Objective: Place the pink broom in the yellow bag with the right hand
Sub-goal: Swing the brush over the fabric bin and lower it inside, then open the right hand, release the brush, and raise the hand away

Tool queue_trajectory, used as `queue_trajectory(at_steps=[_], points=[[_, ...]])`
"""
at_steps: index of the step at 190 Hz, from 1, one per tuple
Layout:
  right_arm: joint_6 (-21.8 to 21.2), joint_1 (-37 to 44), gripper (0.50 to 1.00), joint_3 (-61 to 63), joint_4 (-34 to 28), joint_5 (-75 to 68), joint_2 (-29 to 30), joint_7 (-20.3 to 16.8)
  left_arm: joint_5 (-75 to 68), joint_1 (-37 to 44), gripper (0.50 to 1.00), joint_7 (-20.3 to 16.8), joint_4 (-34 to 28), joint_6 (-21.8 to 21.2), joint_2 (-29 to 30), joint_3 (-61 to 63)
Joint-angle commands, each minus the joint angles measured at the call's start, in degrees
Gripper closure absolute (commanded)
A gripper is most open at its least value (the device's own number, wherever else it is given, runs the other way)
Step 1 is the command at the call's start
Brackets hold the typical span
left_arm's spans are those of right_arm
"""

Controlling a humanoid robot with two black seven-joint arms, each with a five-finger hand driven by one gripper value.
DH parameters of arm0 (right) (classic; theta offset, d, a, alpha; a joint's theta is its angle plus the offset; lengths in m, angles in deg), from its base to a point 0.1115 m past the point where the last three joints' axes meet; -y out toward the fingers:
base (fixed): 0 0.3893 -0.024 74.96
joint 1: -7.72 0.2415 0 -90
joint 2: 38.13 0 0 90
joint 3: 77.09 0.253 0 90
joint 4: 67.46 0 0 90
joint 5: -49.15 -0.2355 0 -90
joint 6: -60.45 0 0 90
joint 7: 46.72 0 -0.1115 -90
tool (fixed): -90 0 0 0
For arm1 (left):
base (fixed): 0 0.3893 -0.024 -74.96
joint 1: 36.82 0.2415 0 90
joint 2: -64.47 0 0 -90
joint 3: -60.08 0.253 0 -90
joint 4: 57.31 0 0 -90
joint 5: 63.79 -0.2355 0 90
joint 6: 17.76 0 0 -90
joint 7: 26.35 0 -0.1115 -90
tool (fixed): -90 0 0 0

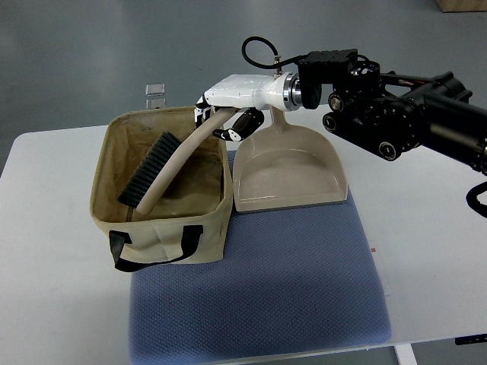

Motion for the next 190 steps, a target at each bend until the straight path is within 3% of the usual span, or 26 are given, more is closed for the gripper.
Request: queue_trajectory(at_steps=[1,64,94,131,148,190], points=[[1.22,-0.22,0.705,0.23,-0.07,-0.22,0.12,0.08,0.00,0.07,0.500,0.06,0.00,-0.01,0.00,0.03],[1.39,-0.22,0.675,1.55,-0.42,-1.71,-0.85,0.17,0.00,-0.02,0.500,-0.03,0.00,-0.01,0.00,0.03],[1.04,-0.74,0.646,8.94,-0.42,-4.44,-2.52,0.17,0.00,-0.02,0.500,-0.03,0.00,-0.01,0.00,0.03],[0.86,-9.00,0.636,19.04,0.19,-14.63,-7.70,0.61,0.00,-0.02,0.500,-0.03,0.00,-0.01,0.00,-0.06],[1.13,-14.10,0.607,23.52,0.63,-22.01,-8.14,0.61,0.00,-0.02,0.500,0.06,0.00,-0.01,0.00,0.03],[1.39,-23.59,0.605,30.99,5.20,-40.90,-7.71,0.61,0.00,-0.02,0.500,-0.03,0.00,-0.01,0.00,-0.06]])
